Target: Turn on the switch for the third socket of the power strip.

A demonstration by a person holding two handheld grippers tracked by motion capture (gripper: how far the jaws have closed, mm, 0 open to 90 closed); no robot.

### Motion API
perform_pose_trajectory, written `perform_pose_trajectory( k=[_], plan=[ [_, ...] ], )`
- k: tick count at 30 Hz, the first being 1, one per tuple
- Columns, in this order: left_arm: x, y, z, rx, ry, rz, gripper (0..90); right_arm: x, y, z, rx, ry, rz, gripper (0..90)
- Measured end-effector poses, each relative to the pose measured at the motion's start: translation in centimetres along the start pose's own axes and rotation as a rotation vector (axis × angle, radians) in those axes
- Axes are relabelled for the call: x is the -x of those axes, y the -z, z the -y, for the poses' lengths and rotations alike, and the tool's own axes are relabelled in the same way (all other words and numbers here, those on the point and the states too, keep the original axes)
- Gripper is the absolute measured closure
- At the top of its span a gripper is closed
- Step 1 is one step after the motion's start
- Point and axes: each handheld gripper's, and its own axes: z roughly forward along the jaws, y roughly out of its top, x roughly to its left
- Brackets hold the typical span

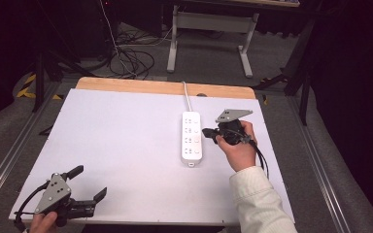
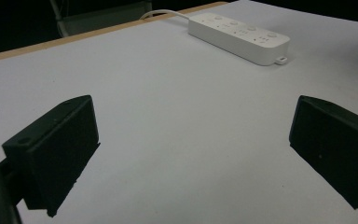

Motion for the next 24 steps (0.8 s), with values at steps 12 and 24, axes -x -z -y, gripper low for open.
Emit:
perform_pose_trajectory(
  k=[12, 24],
  plan=[
    [0.0, 0.0, 0.0, 0.000, -0.008, 0.004, 1.8, 1.0, -3.5, -0.1, -0.078, -0.032, 0.028, 90.0],
    [0.1, -0.1, 0.0, 0.000, -0.002, 0.009, 1.8, 1.5, -5.6, 0.3, -0.139, -0.047, 0.038, 90.0]
  ],
)
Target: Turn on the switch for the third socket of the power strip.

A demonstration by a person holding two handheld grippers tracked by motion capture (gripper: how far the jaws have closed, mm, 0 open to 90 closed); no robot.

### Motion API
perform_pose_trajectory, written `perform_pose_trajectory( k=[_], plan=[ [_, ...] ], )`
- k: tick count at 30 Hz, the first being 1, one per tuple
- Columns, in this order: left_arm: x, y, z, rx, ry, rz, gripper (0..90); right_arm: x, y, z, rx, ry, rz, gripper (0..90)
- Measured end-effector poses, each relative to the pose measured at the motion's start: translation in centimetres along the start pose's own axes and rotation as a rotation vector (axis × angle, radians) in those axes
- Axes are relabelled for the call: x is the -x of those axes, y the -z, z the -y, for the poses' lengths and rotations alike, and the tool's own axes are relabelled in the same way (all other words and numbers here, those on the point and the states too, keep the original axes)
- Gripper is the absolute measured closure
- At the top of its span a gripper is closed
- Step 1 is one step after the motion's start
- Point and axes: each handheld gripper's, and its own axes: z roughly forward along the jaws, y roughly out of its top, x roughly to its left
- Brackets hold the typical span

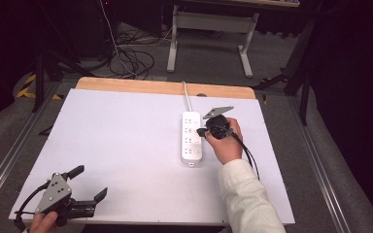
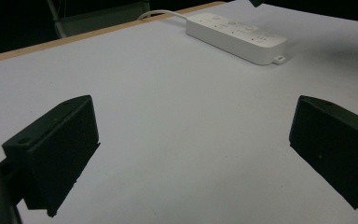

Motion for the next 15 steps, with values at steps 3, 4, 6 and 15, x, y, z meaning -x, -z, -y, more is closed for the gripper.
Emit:
perform_pose_trajectory(
  k=[3, 4, 6, 15],
  plan=[
    [0.0, 0.0, 0.0, 0.000, -0.002, 0.000, 1.7, 0.0, -0.5, 0.0, -0.023, 0.006, 0.000, 90.0],
    [0.0, 0.0, 0.0, 0.000, -0.003, 0.001, 1.7, -0.1, -0.7, -0.1, -0.029, 0.005, -0.001, 90.0],
    [0.0, 0.0, 0.0, 0.000, -0.003, 0.001, 1.7, -0.1, -0.9, -0.1, -0.043, 0.004, -0.004, 90.0],
    [0.0, 0.0, 0.0, -0.001, -0.007, 0.003, 1.7, -0.4, -2.0, -0.2, -0.096, 0.011, 0.001, 90.0]
  ],
)
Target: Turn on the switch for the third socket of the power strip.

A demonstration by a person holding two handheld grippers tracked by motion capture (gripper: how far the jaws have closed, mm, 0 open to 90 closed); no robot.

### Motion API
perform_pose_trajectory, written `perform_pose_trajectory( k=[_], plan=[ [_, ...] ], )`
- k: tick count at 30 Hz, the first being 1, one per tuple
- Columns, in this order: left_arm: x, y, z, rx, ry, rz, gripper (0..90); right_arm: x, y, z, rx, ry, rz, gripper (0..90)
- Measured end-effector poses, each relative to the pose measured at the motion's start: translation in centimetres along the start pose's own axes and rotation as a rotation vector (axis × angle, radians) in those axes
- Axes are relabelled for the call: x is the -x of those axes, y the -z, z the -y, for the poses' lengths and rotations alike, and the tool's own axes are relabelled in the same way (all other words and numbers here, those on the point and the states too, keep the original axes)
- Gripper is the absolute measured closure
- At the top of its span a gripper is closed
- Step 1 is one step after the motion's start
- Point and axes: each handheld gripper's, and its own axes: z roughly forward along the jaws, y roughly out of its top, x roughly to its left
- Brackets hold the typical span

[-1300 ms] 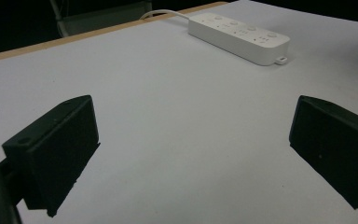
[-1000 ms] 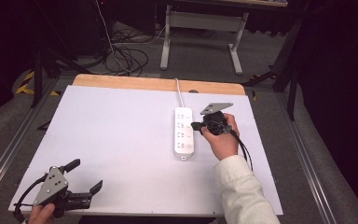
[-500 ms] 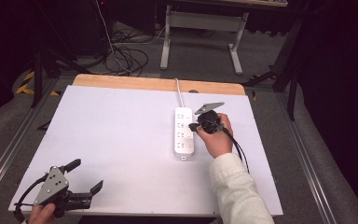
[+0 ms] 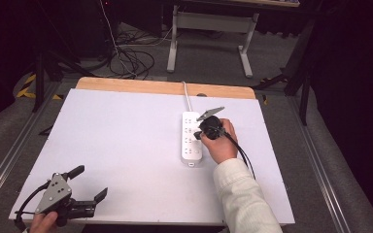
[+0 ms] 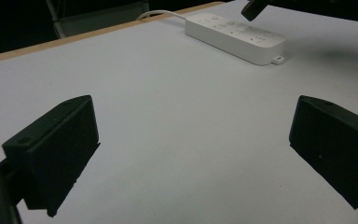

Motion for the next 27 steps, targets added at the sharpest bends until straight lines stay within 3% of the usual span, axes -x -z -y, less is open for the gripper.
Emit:
perform_pose_trajectory(
  k=[14, 27],
  plan=[
    [0.04, -0.05, 0.00, 0.001, 0.001, 0.000, 1.8, -0.40, -0.80, -0.09, -0.060, 0.017, 0.013, 90.0],
    [0.08, -0.10, 0.00, -0.004, 0.003, 0.000, 1.8, -0.71, -0.93, -0.13, -0.068, 0.016, 0.032, 90.0]
  ],
)
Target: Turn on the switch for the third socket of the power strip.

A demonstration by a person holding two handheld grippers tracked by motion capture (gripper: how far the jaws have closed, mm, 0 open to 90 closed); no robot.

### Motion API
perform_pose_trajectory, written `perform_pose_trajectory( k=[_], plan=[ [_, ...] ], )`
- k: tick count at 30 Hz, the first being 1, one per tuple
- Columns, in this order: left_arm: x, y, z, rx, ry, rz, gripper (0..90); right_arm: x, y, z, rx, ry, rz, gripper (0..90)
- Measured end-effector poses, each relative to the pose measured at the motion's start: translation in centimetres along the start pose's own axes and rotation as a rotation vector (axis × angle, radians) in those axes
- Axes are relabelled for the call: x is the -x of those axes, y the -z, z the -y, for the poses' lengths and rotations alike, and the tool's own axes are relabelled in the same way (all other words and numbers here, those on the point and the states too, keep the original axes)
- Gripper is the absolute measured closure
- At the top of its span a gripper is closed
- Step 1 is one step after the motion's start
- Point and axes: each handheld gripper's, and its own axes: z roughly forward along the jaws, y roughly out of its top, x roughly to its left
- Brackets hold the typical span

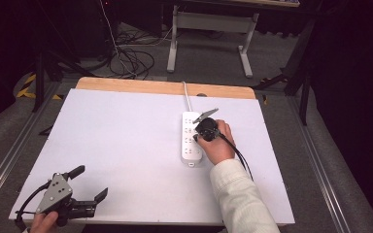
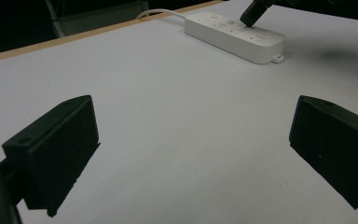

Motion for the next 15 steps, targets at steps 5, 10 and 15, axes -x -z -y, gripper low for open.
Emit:
perform_pose_trajectory(
  k=[5, 10, 15],
  plan=[
    [0.01, 0.02, 0.00, 0.000, -0.001, 0.001, 1.8, -0.13, -0.08, -0.03, -0.007, -0.001, 0.008, 90.0],
    [0.00, 0.02, 0.00, 0.001, -0.001, 0.002, 1.8, -0.07, -0.15, 0.02, -0.008, -0.017, 0.004, 90.0],
    [0.01, 0.03, 0.00, 0.001, -0.002, 0.003, 1.7, 0.02, -0.18, 0.07, -0.008, -0.029, -0.002, 90.0]
  ],
)
